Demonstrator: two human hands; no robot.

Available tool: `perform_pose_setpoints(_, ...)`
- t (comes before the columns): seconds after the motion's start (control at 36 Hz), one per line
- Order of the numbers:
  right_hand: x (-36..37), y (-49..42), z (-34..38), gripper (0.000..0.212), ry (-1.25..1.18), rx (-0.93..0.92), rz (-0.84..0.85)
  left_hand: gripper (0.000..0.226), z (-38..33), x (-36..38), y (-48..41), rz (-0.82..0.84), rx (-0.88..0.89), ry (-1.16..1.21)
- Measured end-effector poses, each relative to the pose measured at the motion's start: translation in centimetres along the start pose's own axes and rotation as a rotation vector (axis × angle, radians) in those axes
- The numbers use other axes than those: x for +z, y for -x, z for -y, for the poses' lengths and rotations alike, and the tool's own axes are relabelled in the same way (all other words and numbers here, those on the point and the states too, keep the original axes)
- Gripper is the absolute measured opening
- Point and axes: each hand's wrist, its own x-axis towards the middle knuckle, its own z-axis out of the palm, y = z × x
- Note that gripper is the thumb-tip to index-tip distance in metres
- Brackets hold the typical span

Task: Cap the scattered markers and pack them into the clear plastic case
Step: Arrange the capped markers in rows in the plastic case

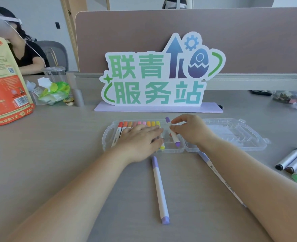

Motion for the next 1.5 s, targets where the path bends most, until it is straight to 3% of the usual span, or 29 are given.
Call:
perform_pose_setpoints(0.31, 0.6, -0.4, -0.1, 0.012, -0.017, -0.017, 0.013, 0.042, -0.3, -0.7, 0.3, -0.050, -0.035, 0.063)
perform_pose_setpoints(0.5, 1.5, -1.0, -0.1, 0.016, 0.111, -0.061, 0.000, 0.044, 0.2, -0.7, 0.3, -0.107, -0.047, 0.193)
perform_pose_setpoints(0.81, 2.1, -0.6, 0.0, 0.027, 0.444, -0.168, -0.060, 0.037, 0.1, -0.5, 0.3, -0.118, -0.035, 0.141)
perform_pose_setpoints(0.97, 2.2, -0.6, -0.2, 0.029, 0.513, -0.196, -0.063, 0.039, 0.2, -0.4, 0.3, -0.124, -0.032, 0.135)
perform_pose_setpoints(1.5, 1.1, 0.0, 0.1, 0.038, 0.776, -0.303, 0.101, 0.044, 0.2, -0.1, -0.2, -0.049, 0.010, 0.019)
